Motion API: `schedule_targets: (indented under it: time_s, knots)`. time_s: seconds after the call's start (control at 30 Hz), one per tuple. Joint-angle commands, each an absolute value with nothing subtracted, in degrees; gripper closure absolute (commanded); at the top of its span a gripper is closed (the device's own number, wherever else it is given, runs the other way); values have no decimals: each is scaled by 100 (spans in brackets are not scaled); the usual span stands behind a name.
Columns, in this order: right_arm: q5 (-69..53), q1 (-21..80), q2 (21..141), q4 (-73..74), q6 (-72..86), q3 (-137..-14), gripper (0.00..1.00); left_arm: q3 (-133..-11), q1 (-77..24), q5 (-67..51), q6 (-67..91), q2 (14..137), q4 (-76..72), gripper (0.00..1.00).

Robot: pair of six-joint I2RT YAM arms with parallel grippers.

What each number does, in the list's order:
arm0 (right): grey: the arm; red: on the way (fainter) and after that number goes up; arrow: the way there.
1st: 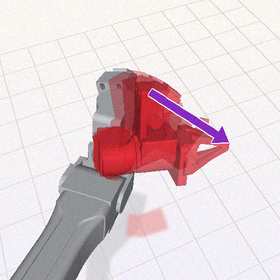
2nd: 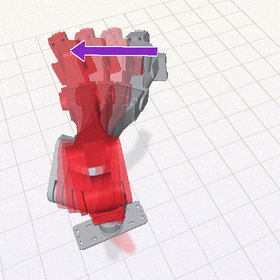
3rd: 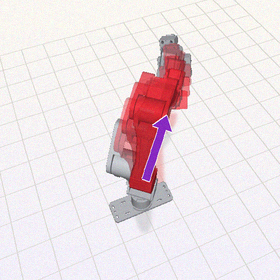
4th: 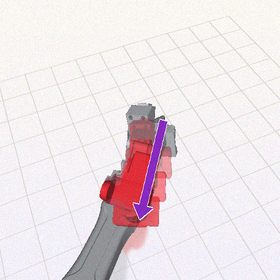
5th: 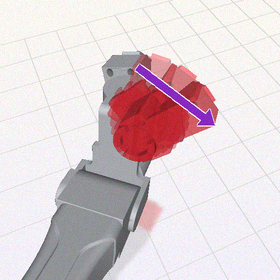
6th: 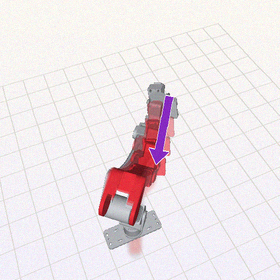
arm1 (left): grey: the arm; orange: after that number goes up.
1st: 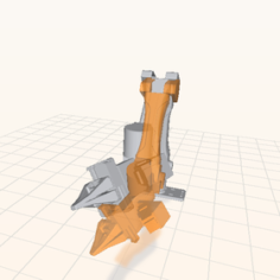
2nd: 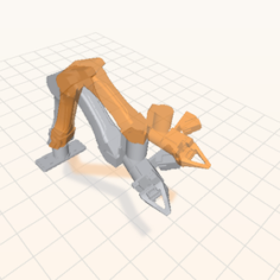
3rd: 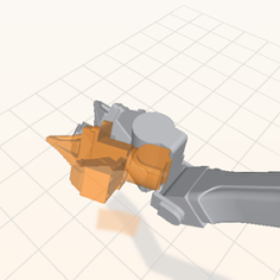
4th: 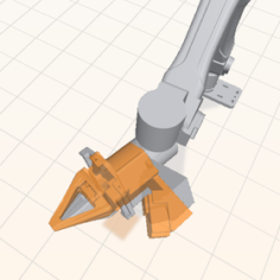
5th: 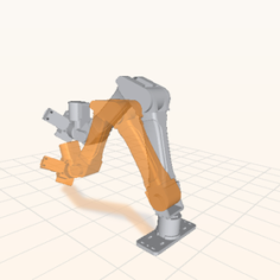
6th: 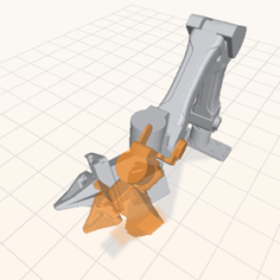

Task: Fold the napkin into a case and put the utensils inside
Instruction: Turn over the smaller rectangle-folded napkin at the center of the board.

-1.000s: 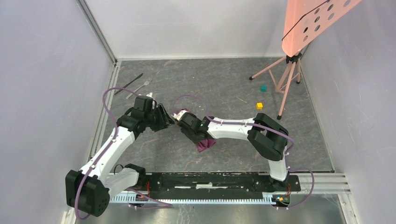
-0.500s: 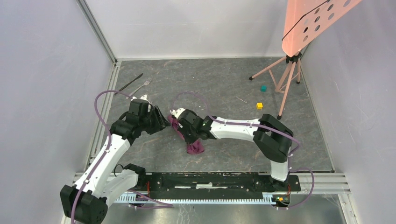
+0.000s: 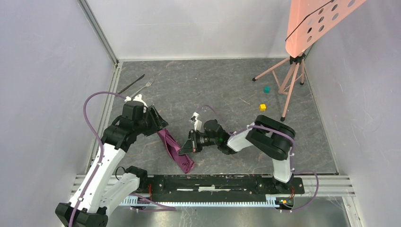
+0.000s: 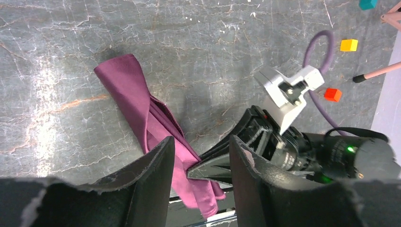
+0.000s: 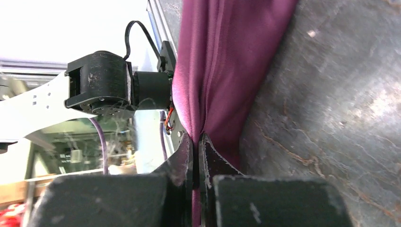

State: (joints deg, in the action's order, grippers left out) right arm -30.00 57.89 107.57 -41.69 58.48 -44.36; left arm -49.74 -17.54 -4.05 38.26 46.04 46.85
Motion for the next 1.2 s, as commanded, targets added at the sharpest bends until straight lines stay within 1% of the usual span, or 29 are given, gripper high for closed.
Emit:
schedule_targets:
  time_s: [0.0, 0.07, 0.2, 0.27, 0.3, 0.4, 0.43, 0.47, 0.5, 0.53, 0.57, 0.63, 0.73, 0.8, 0.9, 1.07, 1.17]
  knots:
    - [-3714, 5609, 11359, -7225, 7197, -4026, 100, -5172, -1749, -335, 3655, 4690, 4752, 46]
    - [-3745, 5489, 11447, -7480, 7234, -3811, 100, -5160, -1749, -355, 3642, 4740, 4738, 46]
    - [-3837, 5190, 11327, -6924, 6599, -3567, 100, -5081, -1744, -543, 3630, 4883, 4588, 46]
    - [-3910, 5022, 11262, -6555, 6287, -3504, 96, -4984, -1747, -706, 3646, 5021, 4422, 46]
    - [-3973, 4927, 11225, -6353, 6105, -3479, 90, -4925, -1742, -819, 3669, 5099, 4323, 46]
    - [-4039, 4561, 10963, -5386, 5323, -3451, 77, -4734, -1746, -1226, 3733, 5432, 3932, 46]
    - [-3982, 4457, 10781, -4713, 4722, -3540, 73, -4680, -1747, -1277, 3752, 5564, 3801, 46]
    - [-3738, 4366, 10520, -3560, 3899, -3791, 65, -4638, -1749, -1287, 3756, 5672, 3726, 46]
    - [-3232, 4349, 10220, -2244, 3163, -4055, 57, -4610, -1749, -1265, 3741, 5797, 3656, 46]
    - [-2836, 4392, 9988, -1456, 2486, -4353, 47, -4574, -1749, -1281, 3743, 5916, 3558, 46]
    - [-2515, 4441, 9746, -826, 2048, -4545, 44, -4542, -1749, -1331, 3753, 6032, 3443, 46]
    - [-2011, 4500, 9309, -154, 1608, -4688, 41, -4502, -1740, -1501, 3813, 6332, 3154, 46]
    - [-1424, 4878, 8855, 461, 1326, -4826, 42, -4517, -1732, -1581, 3910, 6752, 2765, 47]
    - [-1520, 5242, 8809, 469, 1403, -4847, 45, -4551, -1723, -1598, 3929, 7134, 2491, 47]
    - [-1713, 5624, 8763, 65, 1737, -4589, 56, -4740, -1693, -1503, 3835, 7741, 2388, 49]
    - [-1624, 5771, 8685, -683, 2048, -3915, 62, -4987, -1608, -1039, 3647, 8773, 2217, 50]
    - [-1539, 5779, 8918, -978, 2091, -3671, 63, -5072, -1613, -1002, 3553, 9092, 2131, 50]
